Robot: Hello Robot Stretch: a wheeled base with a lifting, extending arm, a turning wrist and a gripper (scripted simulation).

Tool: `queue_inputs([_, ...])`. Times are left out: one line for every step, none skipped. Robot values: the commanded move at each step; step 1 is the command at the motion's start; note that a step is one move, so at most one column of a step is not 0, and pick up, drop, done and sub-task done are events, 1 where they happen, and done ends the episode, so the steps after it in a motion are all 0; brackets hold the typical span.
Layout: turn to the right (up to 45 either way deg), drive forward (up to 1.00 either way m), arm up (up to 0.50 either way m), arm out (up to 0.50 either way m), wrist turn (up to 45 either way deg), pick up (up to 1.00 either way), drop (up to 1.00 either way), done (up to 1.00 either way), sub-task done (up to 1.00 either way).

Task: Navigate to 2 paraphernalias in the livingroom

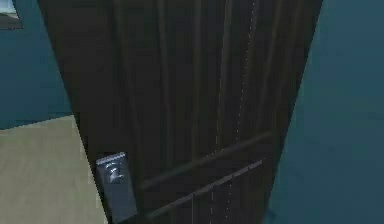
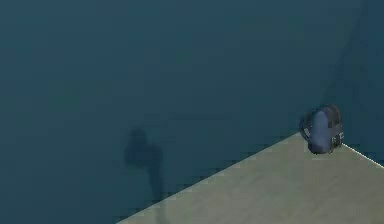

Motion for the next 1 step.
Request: queue_inputs([-45.0,0.0,0.0,0.0,0.0,0.0,0.0,0.0,0.0])
